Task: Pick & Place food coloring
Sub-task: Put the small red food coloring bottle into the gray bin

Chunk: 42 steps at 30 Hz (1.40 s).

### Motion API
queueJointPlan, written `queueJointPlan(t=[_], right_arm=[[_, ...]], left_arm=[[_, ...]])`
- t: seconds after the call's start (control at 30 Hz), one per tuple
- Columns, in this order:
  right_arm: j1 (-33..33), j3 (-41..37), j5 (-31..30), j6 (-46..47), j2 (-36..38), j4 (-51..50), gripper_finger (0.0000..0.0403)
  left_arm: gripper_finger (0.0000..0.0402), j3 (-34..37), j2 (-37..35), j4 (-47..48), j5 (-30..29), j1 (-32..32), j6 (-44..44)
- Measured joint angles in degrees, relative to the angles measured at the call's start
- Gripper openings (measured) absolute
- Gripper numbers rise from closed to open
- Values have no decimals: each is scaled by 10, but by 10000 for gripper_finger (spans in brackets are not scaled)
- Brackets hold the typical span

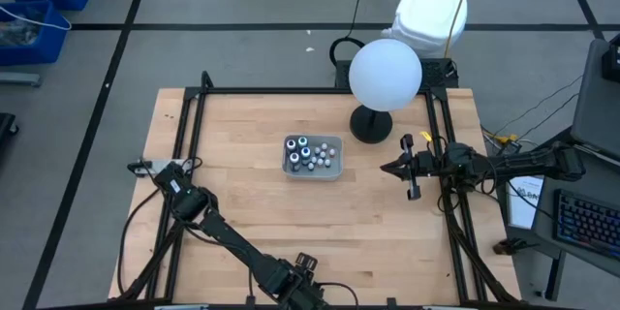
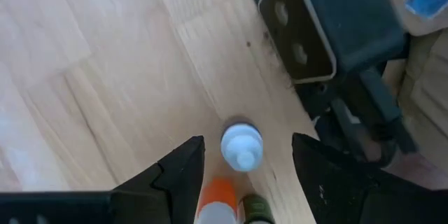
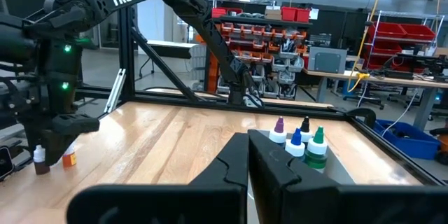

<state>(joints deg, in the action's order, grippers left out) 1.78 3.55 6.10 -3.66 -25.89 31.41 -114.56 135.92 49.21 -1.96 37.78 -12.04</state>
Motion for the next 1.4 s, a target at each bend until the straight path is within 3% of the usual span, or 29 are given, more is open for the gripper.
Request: queueJointPlan(t=[1.13, 1.4], right_arm=[[0, 0, 0, 0, 0, -2, 0], [0, 0, 0, -1, 0, -2, 0]], left_arm=[[217, -3, -11, 5, 6, -11, -6], [150, -3, -11, 3, 35, -11, -7]])
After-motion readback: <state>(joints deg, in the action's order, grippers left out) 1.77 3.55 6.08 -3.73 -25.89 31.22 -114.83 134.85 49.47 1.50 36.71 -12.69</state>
